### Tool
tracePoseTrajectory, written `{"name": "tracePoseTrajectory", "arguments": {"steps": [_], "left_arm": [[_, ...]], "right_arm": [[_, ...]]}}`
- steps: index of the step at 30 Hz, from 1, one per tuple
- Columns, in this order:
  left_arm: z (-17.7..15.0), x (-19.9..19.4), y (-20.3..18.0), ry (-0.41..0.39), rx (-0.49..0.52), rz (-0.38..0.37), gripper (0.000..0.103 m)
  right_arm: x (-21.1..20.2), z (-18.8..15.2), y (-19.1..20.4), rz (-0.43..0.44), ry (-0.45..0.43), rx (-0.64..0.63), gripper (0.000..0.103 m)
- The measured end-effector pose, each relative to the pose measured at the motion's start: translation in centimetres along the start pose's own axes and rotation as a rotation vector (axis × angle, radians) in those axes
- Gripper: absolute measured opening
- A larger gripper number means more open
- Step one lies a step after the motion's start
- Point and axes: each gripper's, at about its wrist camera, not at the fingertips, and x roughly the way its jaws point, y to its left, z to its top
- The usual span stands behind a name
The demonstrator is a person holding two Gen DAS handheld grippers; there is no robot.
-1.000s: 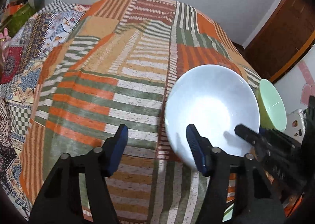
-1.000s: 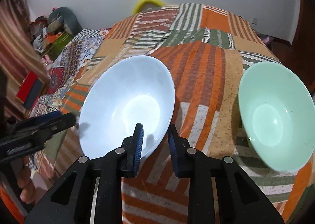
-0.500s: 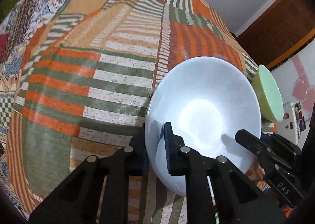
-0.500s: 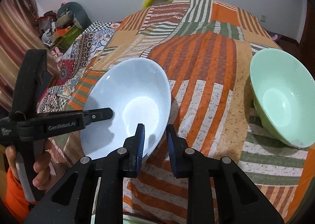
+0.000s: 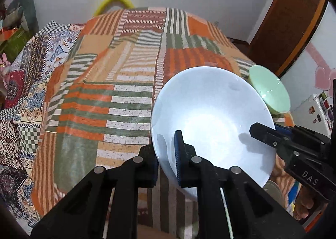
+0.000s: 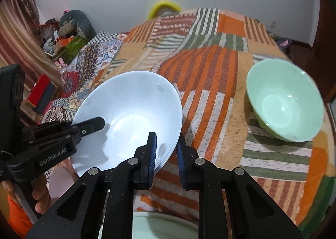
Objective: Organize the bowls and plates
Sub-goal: 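Carry the white dotted bowl with both tools and lower it into the pink bowl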
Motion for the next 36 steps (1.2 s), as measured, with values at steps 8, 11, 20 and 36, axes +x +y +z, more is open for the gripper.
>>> {"name": "tracePoseTrajectory", "arguments": {"steps": [8,11,20,36], "left_arm": [[-1.2,-5.3,-0.7,-0.07,0.015,-0.008,0.012],[-1.9,-7.3,-0.7,-0.093,0.013,-0.012,0.012],[-4.5,-12.2,-0.3,-0.143,0.003,-0.019,0.013],[-9.0,-16.7,1.6,-0.172,-0.022,0.006,0.013]], "right_arm": [[-4.0,-0.6,1.8,-0.007,-0.085,-0.028,0.017],[-5.2,-0.9,2.5,0.001,-0.108,-0.034,0.017],[-8.1,-2.2,4.8,0.034,-0.166,-0.064,0.017],[-9.7,-5.1,8.0,0.077,-0.169,-0.108,0.017]]}}
